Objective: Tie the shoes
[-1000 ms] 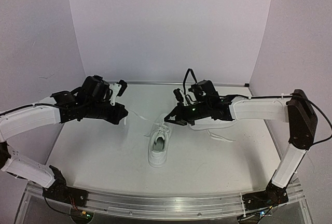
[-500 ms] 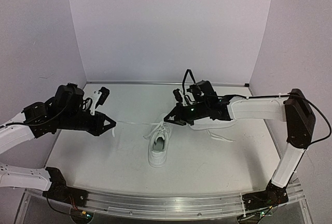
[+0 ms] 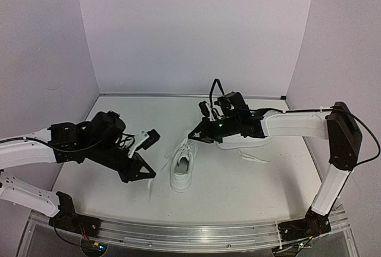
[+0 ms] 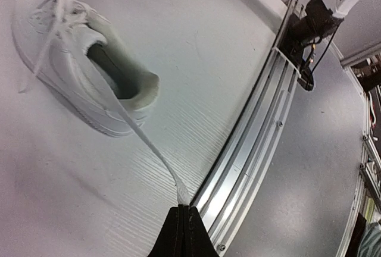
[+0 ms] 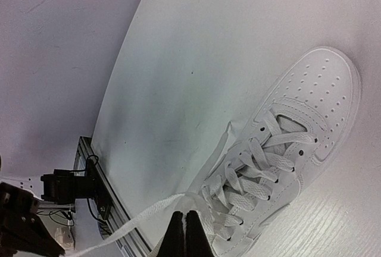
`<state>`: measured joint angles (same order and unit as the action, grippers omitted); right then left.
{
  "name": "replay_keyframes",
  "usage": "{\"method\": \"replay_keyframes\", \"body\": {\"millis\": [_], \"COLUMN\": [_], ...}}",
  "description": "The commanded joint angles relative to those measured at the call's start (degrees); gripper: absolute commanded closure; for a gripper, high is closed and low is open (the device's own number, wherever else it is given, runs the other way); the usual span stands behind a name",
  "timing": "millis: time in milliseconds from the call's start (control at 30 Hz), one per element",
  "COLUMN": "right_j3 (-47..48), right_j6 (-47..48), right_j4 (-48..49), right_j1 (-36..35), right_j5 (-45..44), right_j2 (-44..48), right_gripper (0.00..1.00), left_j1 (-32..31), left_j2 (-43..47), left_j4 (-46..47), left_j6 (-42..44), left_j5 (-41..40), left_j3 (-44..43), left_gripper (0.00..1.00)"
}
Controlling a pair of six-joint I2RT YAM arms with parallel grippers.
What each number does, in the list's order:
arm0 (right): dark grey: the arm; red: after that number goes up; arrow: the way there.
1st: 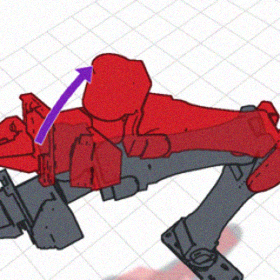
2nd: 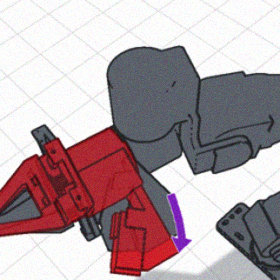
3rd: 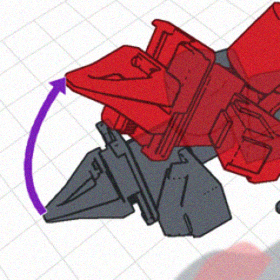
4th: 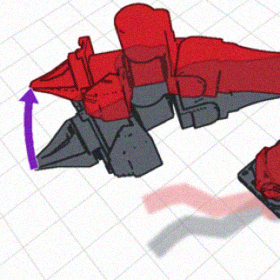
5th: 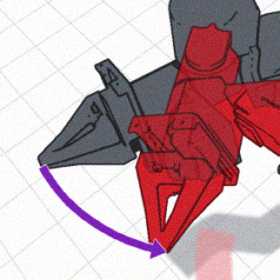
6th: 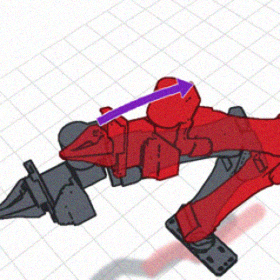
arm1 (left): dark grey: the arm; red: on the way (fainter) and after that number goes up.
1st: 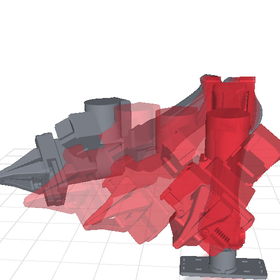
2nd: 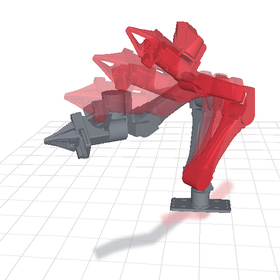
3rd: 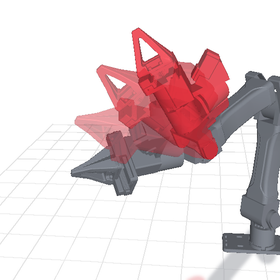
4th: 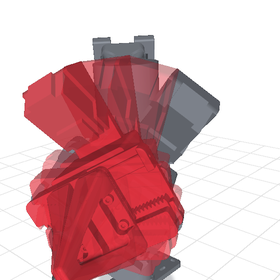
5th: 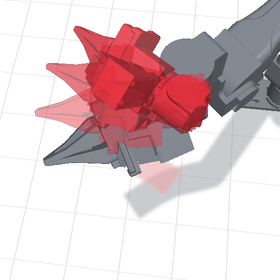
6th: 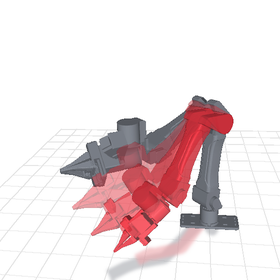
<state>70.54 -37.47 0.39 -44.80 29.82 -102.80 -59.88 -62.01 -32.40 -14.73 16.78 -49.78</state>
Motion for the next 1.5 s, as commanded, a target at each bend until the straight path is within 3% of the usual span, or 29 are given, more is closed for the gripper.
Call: {"method": "replay_keyframes", "body": {"millis": [0, 400, 733, 967, 1133, 1300, 1467], "right_j3": [2.01, 3.34, 4.40, 4.87, 5.12, 5.56, 5.95], "right_j6": [1.43, 6.40, 9.94, 11.66, 12.01, 12.00, 11.91], "right_j4": [0.90, -0.39, -3.37, -4.47, -4.79, -4.96, -5.03], "right_j1": [-0.25, -0.12, -0.12, -0.07, -0.03, -0.05, -0.08], "right_j5": [-0.49, 3.00, 5.87, 7.05, 7.60, 7.89, 8.55], "right_j2": [0.68, 0.78, 1.75, 1.46, 1.05, 0.55, -0.20], "right_gripper": [1.00, 1.00, 1.00, 1.00, 1.00, 1.00, 1.00], "left_j1": [-4.84, -11.15, -11.01, -10.90, -10.90, -10.67, -8.85], "left_j2": [-11.09, -36.30, -46.34, -51.47, -50.41, -45.78, -38.54], "left_j4": [3.52, 11.59, 13.36, 12.76, 13.32, 14.37, 17.54], "left_j6": [7.07, 22.15, 36.01, 40.15, 40.44, 39.12, 34.49], "left_j5": [1.79, 7.87, 6.78, 2.05, -0.54, -1.14, 0.96], "left_j3": [-6.39, -25.32, -31.93, -35.64, -35.22, -31.97, -25.69], "left_gripper": [1.00, 1.00, 1.00, 0.99, 0.83, 0.57, 0.49]}}
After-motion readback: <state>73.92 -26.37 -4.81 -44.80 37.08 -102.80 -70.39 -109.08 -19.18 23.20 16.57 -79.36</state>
